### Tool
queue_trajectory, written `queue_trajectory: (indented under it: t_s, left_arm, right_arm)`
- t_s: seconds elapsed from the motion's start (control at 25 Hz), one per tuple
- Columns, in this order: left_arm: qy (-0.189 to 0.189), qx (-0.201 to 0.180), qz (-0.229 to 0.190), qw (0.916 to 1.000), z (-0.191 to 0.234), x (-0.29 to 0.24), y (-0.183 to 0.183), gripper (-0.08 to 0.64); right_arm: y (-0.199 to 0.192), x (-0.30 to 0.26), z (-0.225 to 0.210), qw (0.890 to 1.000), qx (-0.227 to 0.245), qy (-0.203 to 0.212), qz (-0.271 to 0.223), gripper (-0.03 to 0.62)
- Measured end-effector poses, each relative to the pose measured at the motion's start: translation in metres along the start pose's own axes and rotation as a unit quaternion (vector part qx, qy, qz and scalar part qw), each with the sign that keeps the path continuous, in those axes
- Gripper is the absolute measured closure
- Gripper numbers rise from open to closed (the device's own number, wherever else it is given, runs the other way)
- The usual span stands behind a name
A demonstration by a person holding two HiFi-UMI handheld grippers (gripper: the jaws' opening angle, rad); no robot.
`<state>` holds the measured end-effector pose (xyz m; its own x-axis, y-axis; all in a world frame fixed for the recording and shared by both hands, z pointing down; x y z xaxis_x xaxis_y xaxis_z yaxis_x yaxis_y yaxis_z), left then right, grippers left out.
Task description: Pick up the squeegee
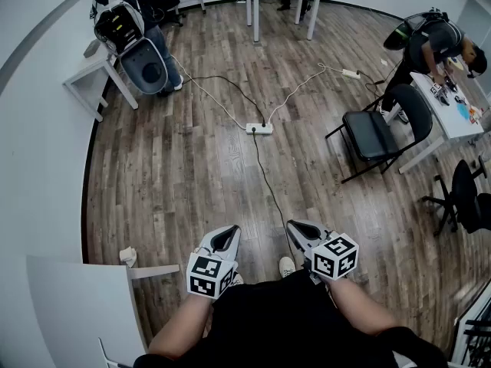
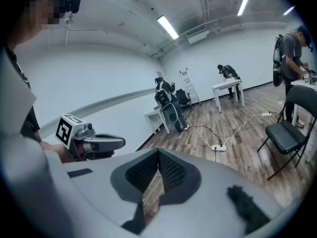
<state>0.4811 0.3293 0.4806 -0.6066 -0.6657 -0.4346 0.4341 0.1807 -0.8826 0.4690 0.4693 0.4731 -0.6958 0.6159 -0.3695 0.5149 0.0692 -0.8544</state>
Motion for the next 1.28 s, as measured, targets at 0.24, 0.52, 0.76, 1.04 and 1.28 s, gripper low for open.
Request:
queue_trajectory:
  t_s: [0.24,0.52,0.76,1.04,1.28]
  left_arm:
    - [0.006,0.002,0.0,1.0,-0.002,-0.004,0.004,0.554]
    - [0.021,0.007,-0.001,0.9998,-0.004,-0.004,0.004,0.554]
    - [0.036,0.013,-0.007,0.9992,-0.007,0.0,0.005,0.554]
    - [0.054,0.021,-0.014,0.9982,-0.015,0.001,0.002,0.554]
    - [0.072,0.031,-0.018,0.9968,-0.026,-0.002,0.0,0.554]
  right_arm:
    - [0.004,0.001,-0.003,1.0,0.006,0.005,0.001,0.588]
    - [0.007,-0.001,-0.006,1.0,0.011,0.02,0.003,0.588]
    - [0.011,-0.002,-0.004,0.999,0.021,0.037,0.008,0.588]
    - [0.011,0.002,-0.007,0.998,0.037,0.055,0.017,0.588]
    - [0.011,0.011,-0.013,0.996,0.047,0.072,0.027,0.588]
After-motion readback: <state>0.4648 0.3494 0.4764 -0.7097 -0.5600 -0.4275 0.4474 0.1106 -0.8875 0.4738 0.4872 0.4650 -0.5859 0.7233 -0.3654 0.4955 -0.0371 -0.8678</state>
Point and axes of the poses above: the fingertips, and each gripper's own axes: x backward along the fingers, z to its left, y out of its top, the point moved 1 cm from there along x, backward along the fingers, and after that the axes turned 2 degrees about -z, right-handed, at the moved point
